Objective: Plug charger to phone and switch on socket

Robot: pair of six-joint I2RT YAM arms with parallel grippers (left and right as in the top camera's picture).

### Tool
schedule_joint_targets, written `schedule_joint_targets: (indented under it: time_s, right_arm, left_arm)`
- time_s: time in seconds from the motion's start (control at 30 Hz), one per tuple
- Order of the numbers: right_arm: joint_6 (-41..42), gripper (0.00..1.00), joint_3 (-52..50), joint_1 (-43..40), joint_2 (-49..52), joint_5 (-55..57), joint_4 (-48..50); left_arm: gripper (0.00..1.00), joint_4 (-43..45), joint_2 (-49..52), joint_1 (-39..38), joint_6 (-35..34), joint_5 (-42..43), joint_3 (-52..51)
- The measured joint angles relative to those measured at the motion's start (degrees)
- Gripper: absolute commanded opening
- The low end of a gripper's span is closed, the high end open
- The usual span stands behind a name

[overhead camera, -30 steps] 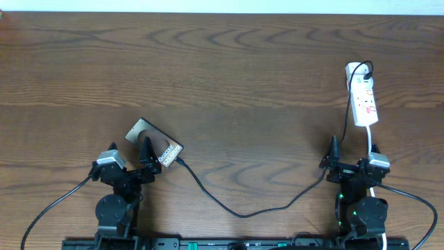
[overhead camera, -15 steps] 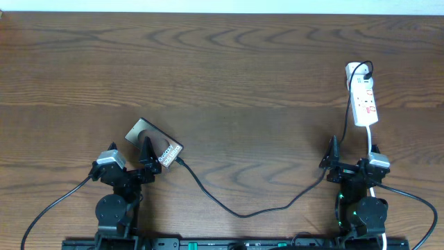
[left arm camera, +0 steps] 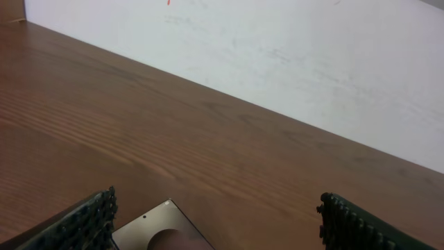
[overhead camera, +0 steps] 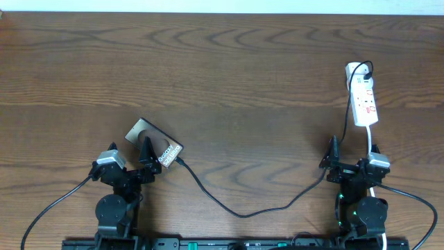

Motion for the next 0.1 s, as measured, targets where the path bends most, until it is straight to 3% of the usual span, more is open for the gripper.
schedule_joint_targets:
  time_s: [0.1]
  right_arm:
    - [0.0,0.99,0.0,0.0,0.0,0.0,0.0]
  left_arm:
    - [0.92,0.0,0.0,0.0,0.0,0.0,0.0]
